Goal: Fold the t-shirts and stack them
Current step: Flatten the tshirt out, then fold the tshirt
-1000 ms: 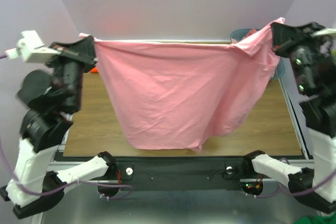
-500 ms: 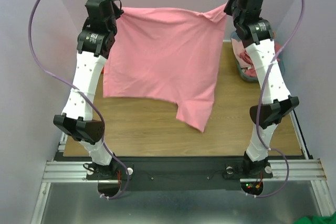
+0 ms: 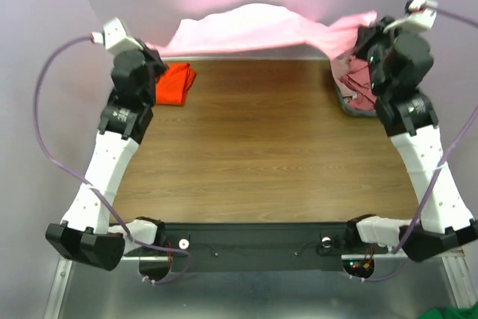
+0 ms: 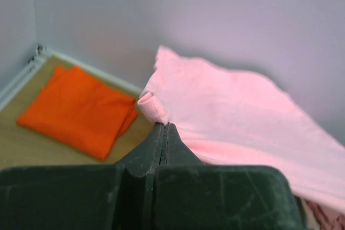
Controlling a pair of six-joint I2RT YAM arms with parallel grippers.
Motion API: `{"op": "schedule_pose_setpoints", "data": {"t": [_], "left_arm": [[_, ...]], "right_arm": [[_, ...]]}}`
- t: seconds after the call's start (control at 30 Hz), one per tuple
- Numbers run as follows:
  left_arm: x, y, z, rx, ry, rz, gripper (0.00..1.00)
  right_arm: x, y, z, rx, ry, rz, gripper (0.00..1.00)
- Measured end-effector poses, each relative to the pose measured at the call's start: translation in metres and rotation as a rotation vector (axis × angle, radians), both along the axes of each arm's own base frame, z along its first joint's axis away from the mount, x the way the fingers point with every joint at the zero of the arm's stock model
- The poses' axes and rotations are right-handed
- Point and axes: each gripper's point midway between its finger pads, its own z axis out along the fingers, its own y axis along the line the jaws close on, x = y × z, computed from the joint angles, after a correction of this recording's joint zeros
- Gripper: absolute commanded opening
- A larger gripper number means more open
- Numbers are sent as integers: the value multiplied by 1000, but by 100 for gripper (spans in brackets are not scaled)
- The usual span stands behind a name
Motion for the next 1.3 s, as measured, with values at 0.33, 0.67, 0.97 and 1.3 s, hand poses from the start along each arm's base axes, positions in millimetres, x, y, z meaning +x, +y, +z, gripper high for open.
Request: {"op": "schedule_pose_setpoints", "data": {"t": [0.33, 0.67, 0.97, 1.3], "left_arm": [[-60, -14, -307, -106, 566, -59, 0], [-139, -23, -398, -255, 711, -69, 0], [-161, -33, -396, -347, 717, -68, 0], [-162, -27, -393, -346, 758, -8, 0]], "right_arm": [[-86, 9, -337, 147, 603, 80, 0], [-174, 24, -443, 425, 853, 128, 0], [-197, 24, -427, 600, 792, 114, 0], [-191, 11, -410, 585, 791, 26, 0]]}}
